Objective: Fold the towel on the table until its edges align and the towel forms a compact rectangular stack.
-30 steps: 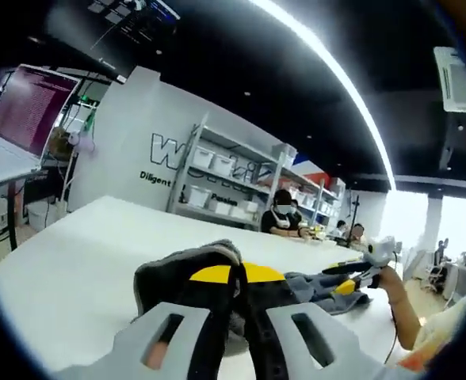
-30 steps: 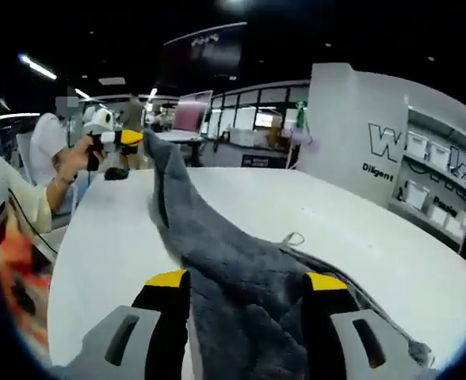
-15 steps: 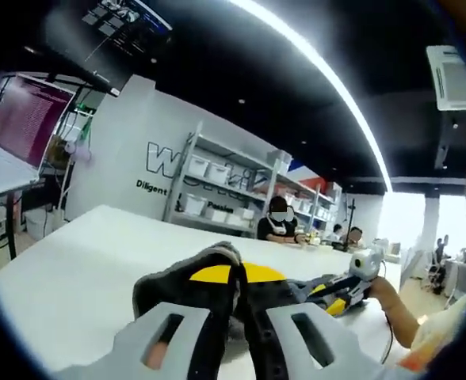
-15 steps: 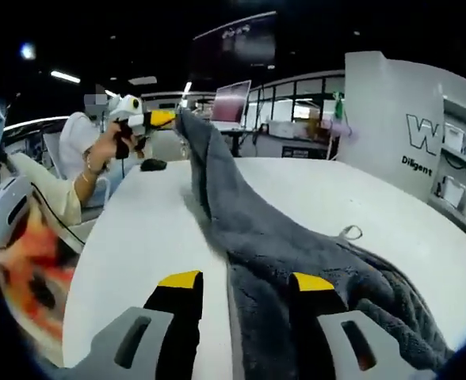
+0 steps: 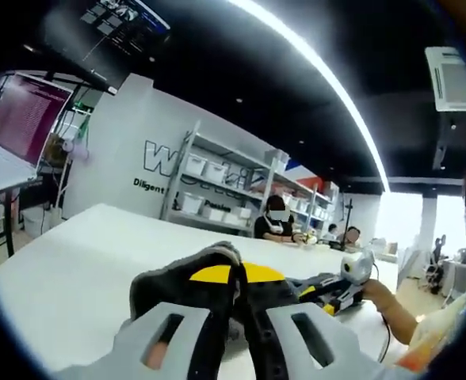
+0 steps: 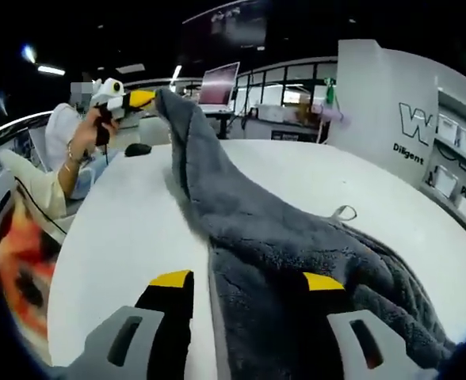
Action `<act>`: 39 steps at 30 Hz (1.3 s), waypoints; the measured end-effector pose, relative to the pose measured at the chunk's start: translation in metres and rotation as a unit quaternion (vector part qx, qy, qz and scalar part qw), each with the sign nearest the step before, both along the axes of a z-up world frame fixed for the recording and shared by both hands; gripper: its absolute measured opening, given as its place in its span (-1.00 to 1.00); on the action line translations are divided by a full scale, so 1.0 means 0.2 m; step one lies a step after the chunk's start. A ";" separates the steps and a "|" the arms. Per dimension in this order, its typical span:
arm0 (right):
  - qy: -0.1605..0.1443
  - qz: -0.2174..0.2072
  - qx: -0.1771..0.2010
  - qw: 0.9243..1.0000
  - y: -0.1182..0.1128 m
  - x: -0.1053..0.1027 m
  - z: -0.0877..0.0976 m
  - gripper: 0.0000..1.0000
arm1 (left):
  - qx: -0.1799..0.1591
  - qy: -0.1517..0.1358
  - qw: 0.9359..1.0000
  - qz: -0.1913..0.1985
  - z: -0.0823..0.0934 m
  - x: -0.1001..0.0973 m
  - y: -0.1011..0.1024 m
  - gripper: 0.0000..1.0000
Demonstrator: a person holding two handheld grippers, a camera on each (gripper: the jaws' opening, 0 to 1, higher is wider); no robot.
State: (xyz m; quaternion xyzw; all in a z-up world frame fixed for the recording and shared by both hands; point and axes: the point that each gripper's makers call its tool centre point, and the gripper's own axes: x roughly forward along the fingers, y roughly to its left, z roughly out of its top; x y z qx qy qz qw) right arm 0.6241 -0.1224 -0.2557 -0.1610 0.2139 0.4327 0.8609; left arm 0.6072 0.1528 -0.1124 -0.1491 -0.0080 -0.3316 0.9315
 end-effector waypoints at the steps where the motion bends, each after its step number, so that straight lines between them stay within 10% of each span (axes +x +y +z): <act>1: 0.001 0.000 -0.002 1.000 0.00 0.00 -0.01 0.06 | -0.001 0.002 1.000 0.000 0.00 0.00 0.00 -0.96; 29: 0.037 0.011 -0.022 0.999 0.00 -0.05 -0.11 -0.80 | -0.012 0.015 1.000 0.010 -0.06 0.03 0.05 -0.96; 39: 0.010 0.057 0.027 0.998 -0.01 -0.15 0.06 -0.90 | 0.008 0.016 0.999 0.028 -0.07 0.03 0.11 -0.96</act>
